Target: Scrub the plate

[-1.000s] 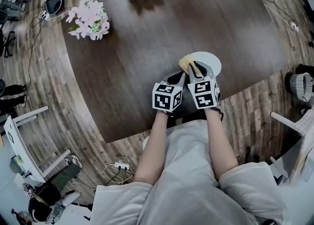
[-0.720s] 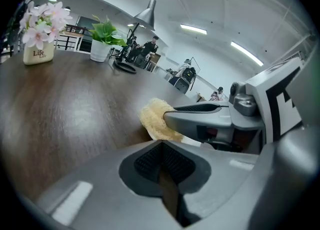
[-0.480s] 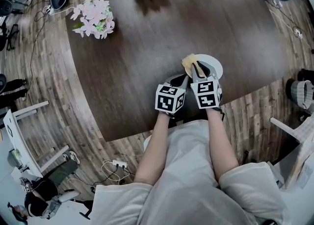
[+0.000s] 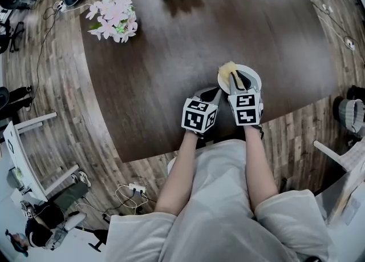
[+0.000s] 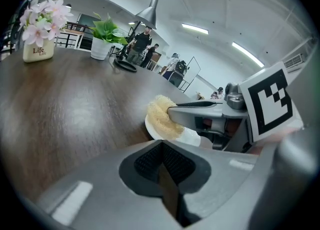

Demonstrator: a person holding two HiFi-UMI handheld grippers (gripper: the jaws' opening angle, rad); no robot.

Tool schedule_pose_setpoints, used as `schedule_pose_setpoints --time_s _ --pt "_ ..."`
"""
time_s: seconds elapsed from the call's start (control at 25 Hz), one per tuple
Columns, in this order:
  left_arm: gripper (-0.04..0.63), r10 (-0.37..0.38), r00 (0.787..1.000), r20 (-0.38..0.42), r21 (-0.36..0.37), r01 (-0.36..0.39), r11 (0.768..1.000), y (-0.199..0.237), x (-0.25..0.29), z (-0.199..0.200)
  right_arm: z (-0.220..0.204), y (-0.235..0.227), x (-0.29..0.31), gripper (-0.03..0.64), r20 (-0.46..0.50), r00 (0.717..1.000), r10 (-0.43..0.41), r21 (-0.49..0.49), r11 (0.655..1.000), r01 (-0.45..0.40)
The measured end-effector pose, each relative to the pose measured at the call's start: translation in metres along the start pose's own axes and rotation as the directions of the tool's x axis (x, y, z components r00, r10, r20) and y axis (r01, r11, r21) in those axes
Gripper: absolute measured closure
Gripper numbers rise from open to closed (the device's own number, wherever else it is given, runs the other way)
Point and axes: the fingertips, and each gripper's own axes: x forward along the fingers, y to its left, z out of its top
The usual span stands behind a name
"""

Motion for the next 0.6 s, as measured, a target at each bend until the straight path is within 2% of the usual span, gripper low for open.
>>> schedule_pose_setpoints --time_s 0.6 --pt "0.594 -0.013 1.0 -0.008 0.05 0.013 0.999 -0.004 0.0 -0.004 -0.016 -0.03 -0.008 0.532 -0.012 0.997 -0.071 0.026 0.997 0.071"
